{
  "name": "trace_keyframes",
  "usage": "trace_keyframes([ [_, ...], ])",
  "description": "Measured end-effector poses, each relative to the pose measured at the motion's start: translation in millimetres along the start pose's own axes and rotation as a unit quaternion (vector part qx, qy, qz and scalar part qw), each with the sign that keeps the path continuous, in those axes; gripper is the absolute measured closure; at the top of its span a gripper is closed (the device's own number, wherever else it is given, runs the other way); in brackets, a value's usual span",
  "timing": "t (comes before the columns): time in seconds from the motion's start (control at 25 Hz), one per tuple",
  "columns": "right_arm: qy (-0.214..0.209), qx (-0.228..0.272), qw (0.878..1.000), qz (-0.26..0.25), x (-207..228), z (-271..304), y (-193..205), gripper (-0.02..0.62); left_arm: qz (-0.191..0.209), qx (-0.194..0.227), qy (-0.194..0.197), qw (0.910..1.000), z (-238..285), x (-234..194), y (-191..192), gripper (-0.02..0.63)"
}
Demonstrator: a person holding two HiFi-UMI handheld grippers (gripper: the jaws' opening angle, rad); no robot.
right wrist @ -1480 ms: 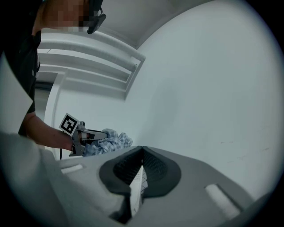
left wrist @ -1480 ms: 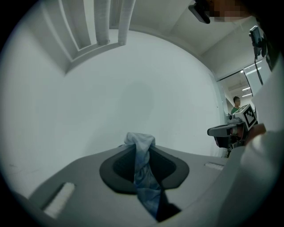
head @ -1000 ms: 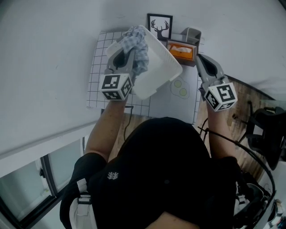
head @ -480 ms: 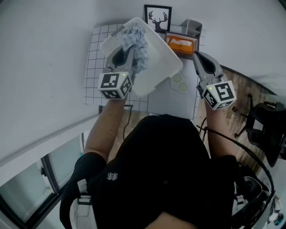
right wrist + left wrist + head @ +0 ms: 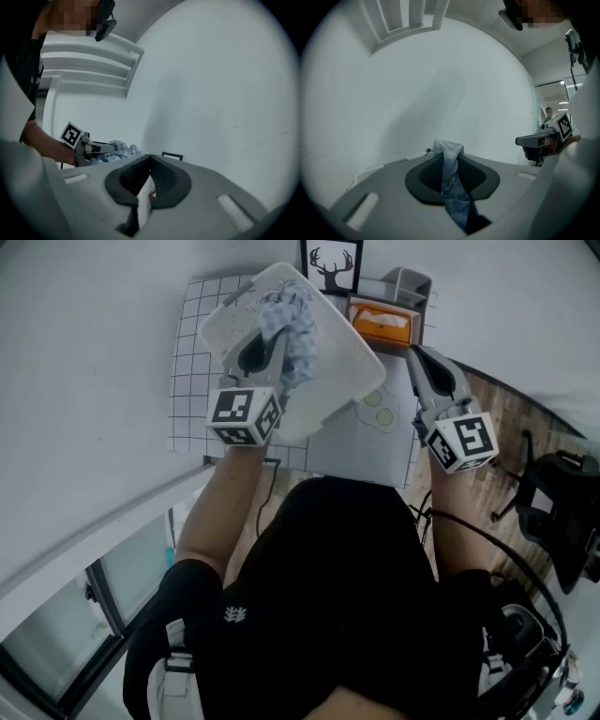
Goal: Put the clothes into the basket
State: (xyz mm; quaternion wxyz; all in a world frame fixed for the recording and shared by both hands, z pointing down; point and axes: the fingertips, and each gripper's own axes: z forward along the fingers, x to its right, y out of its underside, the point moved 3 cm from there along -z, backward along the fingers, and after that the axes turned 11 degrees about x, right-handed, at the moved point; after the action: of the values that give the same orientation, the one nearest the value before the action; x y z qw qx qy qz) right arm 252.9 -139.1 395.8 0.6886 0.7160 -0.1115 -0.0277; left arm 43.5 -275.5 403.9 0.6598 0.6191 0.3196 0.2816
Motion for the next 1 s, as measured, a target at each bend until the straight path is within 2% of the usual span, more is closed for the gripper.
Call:
trace_keyframes([
  [0.6,-0.001,-0.022,0.999,0.038,10,6,41,0.594,-0.021,-0.043,-0.011,0.9988,12,3,39,0.534],
  [1.0,0.010,-0.025,0.998,0.051,17,-1,50,0.594,-0.019,-0.045,-0.013,0.9987,17,8,43,0.529],
])
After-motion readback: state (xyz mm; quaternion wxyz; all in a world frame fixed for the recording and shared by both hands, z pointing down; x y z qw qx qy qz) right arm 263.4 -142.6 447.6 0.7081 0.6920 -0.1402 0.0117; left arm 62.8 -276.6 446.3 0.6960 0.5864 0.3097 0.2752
